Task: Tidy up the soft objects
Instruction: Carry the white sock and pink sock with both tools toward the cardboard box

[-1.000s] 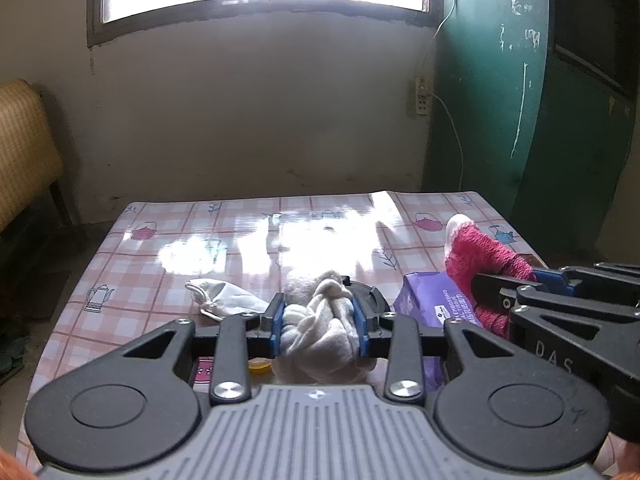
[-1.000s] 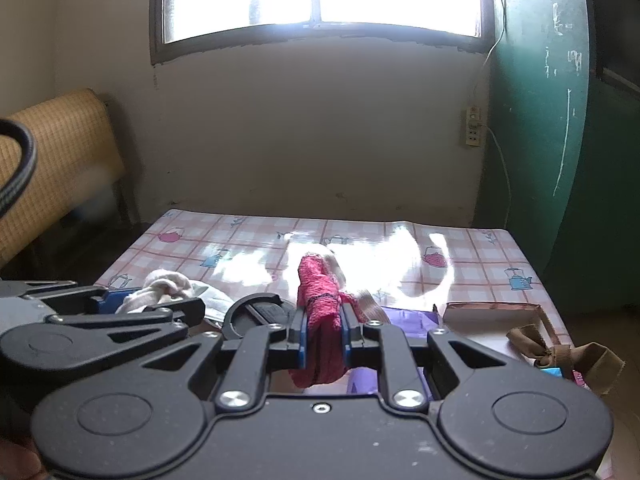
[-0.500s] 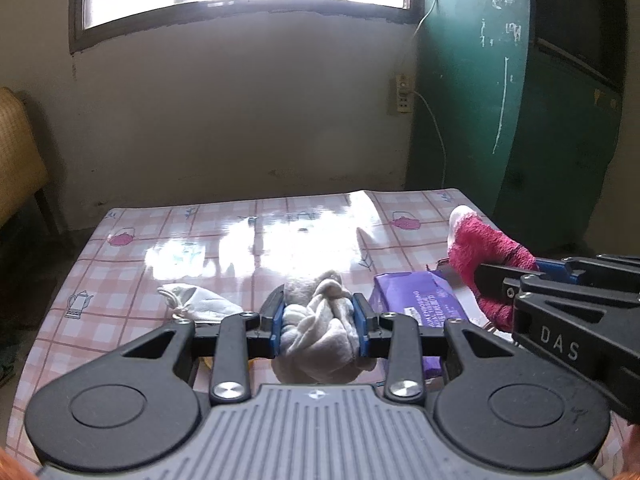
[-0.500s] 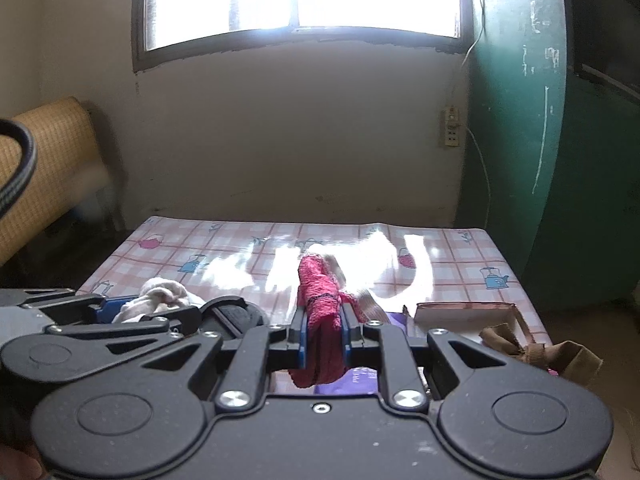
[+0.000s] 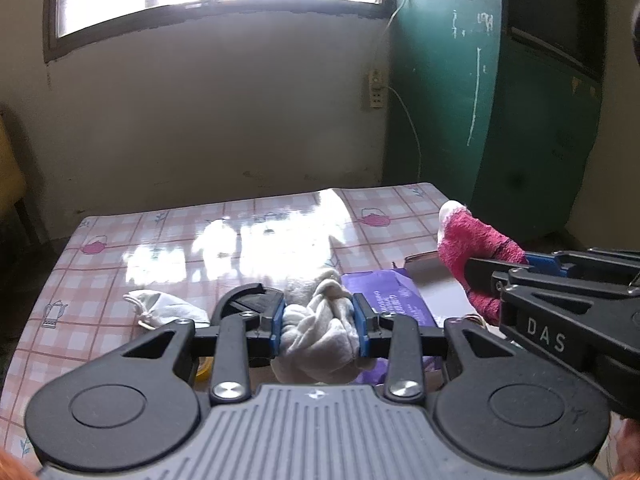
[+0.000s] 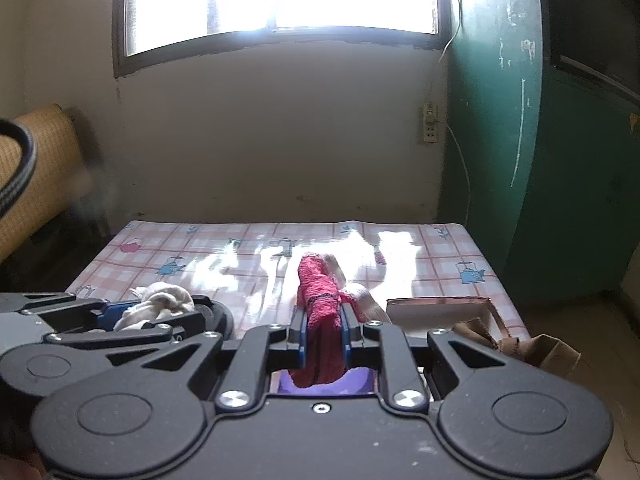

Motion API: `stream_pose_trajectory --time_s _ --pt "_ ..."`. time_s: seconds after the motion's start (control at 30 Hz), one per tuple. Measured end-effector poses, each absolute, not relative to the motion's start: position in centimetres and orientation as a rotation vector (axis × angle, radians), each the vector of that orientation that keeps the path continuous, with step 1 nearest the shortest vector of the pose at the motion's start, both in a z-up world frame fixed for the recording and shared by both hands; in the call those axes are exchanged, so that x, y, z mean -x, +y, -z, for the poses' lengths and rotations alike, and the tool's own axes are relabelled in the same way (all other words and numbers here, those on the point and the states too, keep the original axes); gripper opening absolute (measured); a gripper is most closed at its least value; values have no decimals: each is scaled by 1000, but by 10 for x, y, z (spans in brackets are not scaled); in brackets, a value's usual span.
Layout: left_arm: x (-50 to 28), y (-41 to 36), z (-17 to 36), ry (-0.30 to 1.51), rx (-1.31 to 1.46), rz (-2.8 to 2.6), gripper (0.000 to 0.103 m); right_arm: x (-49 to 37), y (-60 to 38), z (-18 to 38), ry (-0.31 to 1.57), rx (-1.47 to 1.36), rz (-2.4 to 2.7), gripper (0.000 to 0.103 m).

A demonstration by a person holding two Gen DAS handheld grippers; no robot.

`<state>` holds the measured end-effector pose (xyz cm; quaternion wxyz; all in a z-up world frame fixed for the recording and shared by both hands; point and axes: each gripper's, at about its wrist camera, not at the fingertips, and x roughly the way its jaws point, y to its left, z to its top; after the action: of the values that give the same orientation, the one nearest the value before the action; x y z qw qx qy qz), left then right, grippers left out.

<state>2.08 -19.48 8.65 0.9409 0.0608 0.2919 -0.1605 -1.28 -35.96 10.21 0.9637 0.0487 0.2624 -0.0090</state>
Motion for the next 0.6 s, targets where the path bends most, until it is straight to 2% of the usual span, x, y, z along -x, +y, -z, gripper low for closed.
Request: stream_pose_trajectory --time_s 0.6 --pt "-20 -228 -81 604 -136 393 36 16 -393 -99 538 -124 70 20"
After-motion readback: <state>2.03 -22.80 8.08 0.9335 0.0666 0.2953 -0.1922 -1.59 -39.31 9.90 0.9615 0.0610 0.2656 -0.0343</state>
